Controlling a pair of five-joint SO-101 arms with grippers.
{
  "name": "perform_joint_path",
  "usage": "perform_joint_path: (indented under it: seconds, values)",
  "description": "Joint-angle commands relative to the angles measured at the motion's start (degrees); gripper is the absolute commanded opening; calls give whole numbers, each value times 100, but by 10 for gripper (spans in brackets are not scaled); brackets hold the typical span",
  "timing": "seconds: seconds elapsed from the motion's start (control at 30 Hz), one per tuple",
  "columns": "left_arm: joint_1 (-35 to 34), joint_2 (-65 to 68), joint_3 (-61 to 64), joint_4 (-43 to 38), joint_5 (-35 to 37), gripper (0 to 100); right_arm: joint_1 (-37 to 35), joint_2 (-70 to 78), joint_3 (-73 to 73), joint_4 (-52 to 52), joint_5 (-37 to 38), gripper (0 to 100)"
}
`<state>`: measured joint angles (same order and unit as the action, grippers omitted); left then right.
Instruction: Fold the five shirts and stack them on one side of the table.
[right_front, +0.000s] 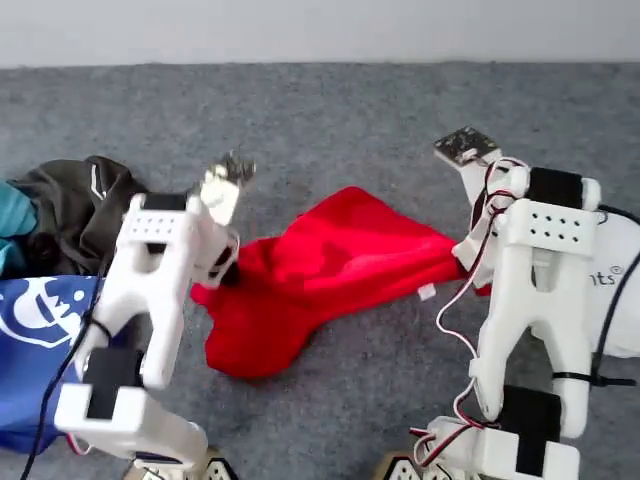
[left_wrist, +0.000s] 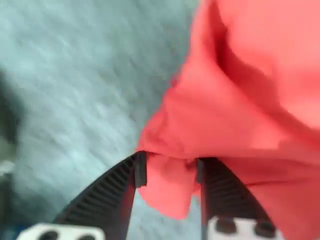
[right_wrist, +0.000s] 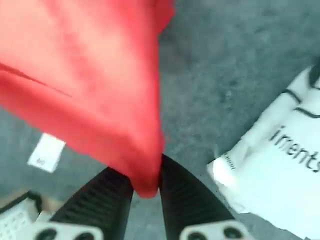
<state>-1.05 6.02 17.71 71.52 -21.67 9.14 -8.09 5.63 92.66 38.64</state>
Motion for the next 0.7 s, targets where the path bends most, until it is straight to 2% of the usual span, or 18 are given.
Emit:
perform_joint_path:
  seconds: [0.0,0.1,0.23,0.37,0.67]
  values:
    - [18,246,-1209,53,255,173,198,-259,-35,-479,-202,10]
    - [35,325,-1745,167,299,173,400,-259,-35,-892,-440,10]
    - [176,167,-2176,985,264,173,479,-259,-35,-1015,-536,10]
    - [466,-132,-2193,1723,255,173,479,-259,-35,-1007,-536,10]
    - [1152,-1046,-2185,2743,149,173,198,-259,211,-1007,-536,10]
